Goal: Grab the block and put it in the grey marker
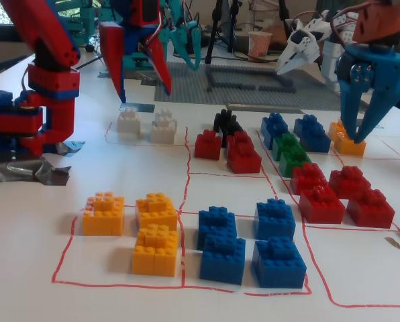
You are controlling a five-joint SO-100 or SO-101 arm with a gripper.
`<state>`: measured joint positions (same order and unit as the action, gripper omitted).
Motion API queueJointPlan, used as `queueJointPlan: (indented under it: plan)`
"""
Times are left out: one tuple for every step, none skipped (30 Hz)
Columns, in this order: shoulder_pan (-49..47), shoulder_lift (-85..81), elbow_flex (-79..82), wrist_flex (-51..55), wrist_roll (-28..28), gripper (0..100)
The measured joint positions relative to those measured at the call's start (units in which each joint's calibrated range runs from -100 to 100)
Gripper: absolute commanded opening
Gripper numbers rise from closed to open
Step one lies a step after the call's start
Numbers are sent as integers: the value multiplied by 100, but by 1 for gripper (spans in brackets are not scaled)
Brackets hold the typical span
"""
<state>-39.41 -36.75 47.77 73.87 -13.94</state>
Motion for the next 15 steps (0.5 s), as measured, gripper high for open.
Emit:
queueJointPlan:
  plan:
    - [-66,0,91,0,-49,32]
    - [-139,0,163,0,-98,31]
    - [-190,0,173,0,-156,31]
    - [-249,0,173,0,-225,32]
    - [-285,0,173,0,-298,33]
    - [-300,0,173,0,-327,33]
    - [-307,0,173,0,-347,33]
    - [-307,0,173,0,-347,34]
    - [-366,0,173,0,-347,34]
    - [-424,0,173,0,-361,33]
    - [-490,0,173,0,-361,34]
    - [-556,0,173,0,-361,36]
    - [-600,0,173,0,-366,38]
    - [-629,0,173,0,-366,38]
    - [-659,0,173,0,-449,38]
